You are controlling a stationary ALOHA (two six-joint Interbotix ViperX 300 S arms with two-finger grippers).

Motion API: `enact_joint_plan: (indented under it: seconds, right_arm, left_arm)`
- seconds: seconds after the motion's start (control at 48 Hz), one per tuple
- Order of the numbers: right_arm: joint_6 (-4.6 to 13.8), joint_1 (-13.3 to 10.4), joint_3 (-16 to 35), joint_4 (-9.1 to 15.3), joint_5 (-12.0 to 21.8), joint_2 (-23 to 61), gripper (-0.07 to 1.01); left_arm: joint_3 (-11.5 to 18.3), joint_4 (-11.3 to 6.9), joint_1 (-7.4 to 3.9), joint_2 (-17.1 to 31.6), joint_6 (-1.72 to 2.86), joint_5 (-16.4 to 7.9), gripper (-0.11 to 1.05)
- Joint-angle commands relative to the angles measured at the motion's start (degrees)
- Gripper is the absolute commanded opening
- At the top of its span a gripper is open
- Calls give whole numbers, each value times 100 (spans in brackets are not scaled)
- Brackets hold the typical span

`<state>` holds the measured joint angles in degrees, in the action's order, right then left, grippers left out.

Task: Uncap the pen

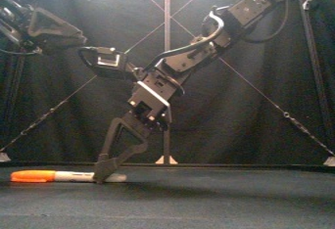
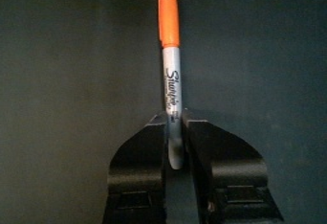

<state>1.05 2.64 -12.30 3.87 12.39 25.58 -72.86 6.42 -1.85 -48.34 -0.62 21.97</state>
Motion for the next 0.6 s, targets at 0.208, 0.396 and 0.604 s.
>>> enact_joint_plan:
  seconds: [0.208,0.396,0.604]
  right_arm:
    - [18,-70,-431,123,-44,-1512,46]
    - [18,-229,-642,185,-18,-2021,46]
    - [18,-466,-773,360,-44,-2294,46]
  left_arm:
    - [229,-642,-70,158,9,53,72]
    - [387,-940,-123,378,18,62,88]
    - [448,-1143,-123,712,9,53,100]
